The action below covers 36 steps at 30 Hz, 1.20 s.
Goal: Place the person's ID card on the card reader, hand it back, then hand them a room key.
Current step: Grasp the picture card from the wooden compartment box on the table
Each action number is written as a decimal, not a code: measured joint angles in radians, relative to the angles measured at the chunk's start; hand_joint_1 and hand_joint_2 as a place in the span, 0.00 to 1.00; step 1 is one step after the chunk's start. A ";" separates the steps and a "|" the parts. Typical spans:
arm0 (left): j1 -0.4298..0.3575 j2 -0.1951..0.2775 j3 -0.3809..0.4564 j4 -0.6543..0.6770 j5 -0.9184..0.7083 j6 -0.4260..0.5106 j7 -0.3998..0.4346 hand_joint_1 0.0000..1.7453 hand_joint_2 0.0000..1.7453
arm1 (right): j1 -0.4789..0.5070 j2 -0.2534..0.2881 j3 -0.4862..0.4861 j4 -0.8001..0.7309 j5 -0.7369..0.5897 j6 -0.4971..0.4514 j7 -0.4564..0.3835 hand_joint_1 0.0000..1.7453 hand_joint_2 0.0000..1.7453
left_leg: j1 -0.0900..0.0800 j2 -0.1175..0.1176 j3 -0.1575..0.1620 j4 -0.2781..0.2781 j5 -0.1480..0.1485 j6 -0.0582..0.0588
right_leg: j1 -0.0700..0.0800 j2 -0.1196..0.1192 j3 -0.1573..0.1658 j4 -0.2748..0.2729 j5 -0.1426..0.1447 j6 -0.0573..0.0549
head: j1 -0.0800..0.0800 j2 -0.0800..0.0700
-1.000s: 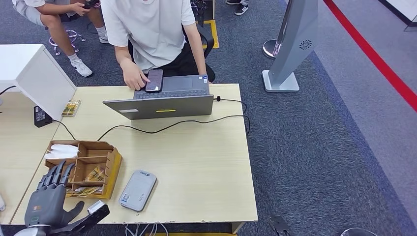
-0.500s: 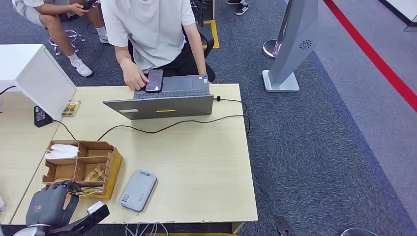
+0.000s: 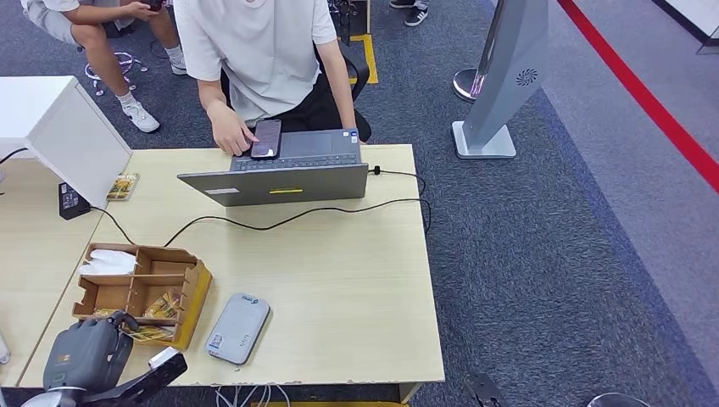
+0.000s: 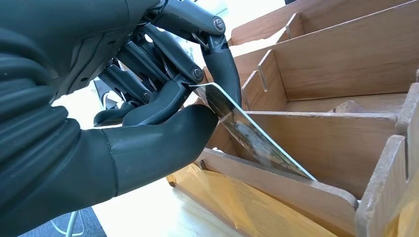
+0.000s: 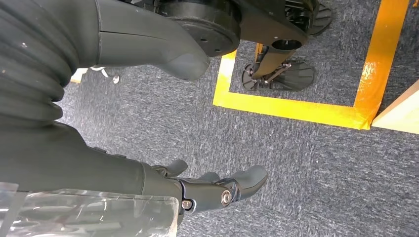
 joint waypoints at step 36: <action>-0.032 0.102 0.001 -0.452 -0.185 0.234 -0.127 1.00 1.00 | 0.095 -0.012 0.013 -0.073 -0.010 -0.067 -0.054 0.00 1.00 | 0.000 -0.001 0.000 0.001 0.000 0.000 | 0.000 -0.001 0.000 0.000 0.000 0.001 | 0.000 0.000</action>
